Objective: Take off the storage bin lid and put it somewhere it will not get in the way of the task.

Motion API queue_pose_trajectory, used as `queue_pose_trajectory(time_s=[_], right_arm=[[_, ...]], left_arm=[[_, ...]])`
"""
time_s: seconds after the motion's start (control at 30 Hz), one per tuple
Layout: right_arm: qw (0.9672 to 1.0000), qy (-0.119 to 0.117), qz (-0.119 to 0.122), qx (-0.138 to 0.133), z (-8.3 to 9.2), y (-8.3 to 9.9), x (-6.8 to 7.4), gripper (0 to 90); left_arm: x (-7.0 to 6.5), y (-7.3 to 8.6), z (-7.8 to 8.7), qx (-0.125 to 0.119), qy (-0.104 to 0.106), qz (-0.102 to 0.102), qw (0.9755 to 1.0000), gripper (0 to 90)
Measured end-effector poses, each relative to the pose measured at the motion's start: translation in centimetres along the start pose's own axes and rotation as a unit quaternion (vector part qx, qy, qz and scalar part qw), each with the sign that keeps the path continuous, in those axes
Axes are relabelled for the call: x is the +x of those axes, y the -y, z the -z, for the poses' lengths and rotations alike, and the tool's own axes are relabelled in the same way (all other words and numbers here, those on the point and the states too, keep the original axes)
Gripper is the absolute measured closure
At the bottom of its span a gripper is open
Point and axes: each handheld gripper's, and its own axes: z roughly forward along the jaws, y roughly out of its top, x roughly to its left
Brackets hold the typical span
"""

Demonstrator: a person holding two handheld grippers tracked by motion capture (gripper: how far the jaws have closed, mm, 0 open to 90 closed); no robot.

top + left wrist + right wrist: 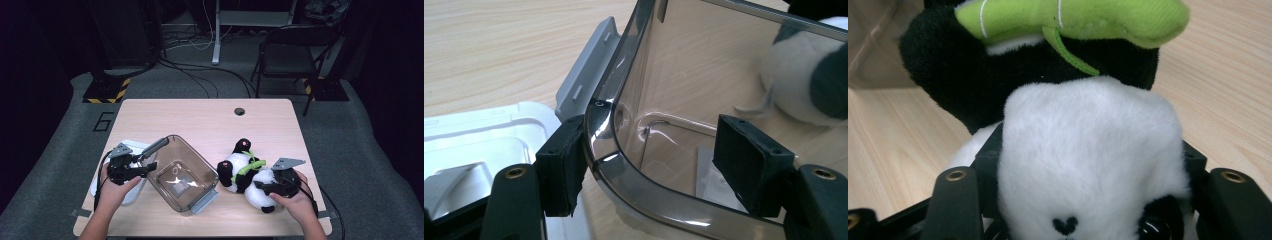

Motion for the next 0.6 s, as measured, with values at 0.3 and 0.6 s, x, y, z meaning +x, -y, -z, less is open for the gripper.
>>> queue_pose_trajectory(time_s=[0.3, 0.6], right_arm=[[0.9992, 0.036, -0.018, -0.008, 0.0, -0.8, 0.1, 39.7], [0.9983, 0.042, -0.037, -0.016, 0.2, -1.2, -0.4, 40.1]], left_arm=[[-1.3, 0.3, -0.2, -0.002, 0.003, -0.009, 1.0000, 30.9], [-1.0, 0.1, 1.6, -0.045, 0.005, -0.005, 0.9989, 30.1]])
